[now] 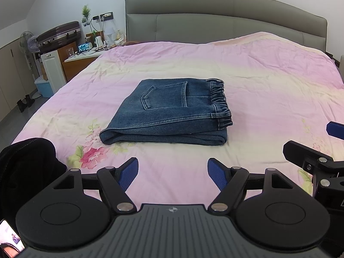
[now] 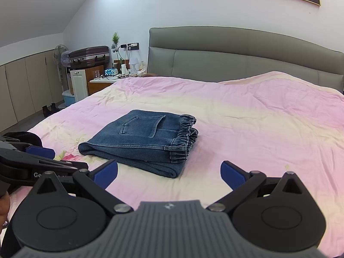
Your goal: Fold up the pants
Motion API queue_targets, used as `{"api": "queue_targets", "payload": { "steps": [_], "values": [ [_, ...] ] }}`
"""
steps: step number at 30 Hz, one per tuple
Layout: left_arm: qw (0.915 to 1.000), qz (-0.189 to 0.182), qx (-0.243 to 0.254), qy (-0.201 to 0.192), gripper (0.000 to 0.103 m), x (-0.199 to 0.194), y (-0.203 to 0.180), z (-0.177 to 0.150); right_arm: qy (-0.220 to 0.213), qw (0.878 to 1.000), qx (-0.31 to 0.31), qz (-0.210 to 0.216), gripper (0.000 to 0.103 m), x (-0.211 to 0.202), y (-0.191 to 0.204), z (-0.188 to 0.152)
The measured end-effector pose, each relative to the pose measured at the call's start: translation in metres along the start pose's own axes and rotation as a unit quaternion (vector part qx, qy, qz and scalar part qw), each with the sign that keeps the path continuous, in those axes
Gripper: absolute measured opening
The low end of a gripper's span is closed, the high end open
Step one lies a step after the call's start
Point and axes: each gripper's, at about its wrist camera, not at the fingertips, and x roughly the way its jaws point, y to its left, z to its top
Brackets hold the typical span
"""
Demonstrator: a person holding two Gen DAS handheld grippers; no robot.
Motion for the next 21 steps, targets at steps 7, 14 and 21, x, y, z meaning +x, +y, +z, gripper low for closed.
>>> {"api": "queue_targets", "payload": {
  "steps": [7,14,21],
  "values": [
    [1.0000,0.003,0.004,-0.001,0.086,-0.0012,0.0002,-0.0011,-0.001,1.000,0.001,0.000,0.098,0.0005,-0.0007,0.0001],
    [1.0000,-0.001,0.007,-0.004,0.086,-0.0029,-0.0003,-0.0008,-0.002,1.000,0.001,0.000,0.098,0.0000,-0.0008,-0.0006],
    [0.9999,-0.001,0.011,-0.008,0.086,-0.0036,-0.0013,0.0023,-0.002,1.000,0.001,0.001,0.098,-0.0004,-0.0009,-0.0004]
  ]
}}
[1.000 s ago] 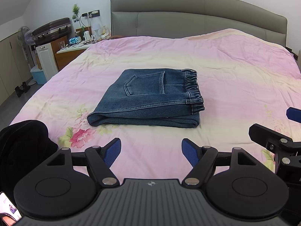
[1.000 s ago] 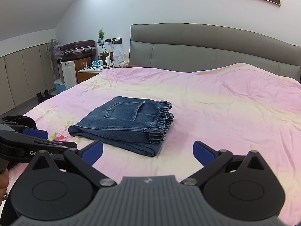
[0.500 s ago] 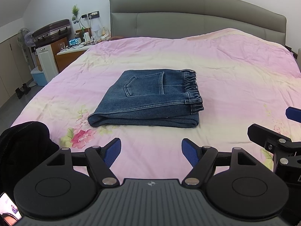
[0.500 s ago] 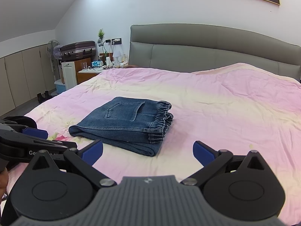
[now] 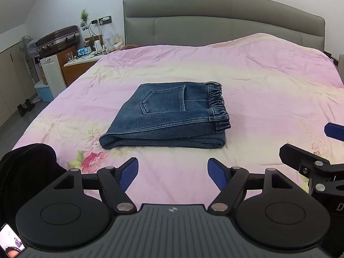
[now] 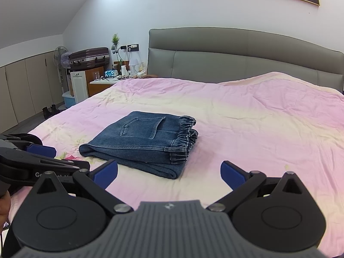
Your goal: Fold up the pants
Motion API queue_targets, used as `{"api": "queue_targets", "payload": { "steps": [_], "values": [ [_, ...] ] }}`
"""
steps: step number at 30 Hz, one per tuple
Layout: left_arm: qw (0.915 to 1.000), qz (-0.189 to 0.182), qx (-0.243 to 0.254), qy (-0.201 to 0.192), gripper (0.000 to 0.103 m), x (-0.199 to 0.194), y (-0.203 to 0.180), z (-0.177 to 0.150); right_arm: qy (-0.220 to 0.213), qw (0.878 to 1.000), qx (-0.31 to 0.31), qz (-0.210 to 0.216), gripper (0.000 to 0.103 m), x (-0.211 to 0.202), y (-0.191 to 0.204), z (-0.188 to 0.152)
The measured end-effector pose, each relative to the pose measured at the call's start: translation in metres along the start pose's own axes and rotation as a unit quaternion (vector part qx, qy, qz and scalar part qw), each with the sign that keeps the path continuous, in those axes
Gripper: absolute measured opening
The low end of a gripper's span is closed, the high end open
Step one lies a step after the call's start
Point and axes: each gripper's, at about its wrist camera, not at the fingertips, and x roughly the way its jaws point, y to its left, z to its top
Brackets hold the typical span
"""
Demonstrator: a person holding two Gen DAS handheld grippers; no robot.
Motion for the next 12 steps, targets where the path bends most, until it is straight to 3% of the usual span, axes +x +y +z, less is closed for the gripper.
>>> {"api": "queue_targets", "payload": {
  "steps": [12],
  "values": [
    [0.9999,-0.003,0.009,-0.008,0.086,-0.0028,-0.0033,0.0013,0.000,1.000,0.003,-0.002,0.098,-0.0011,-0.0001,0.0001]
  ]
}}
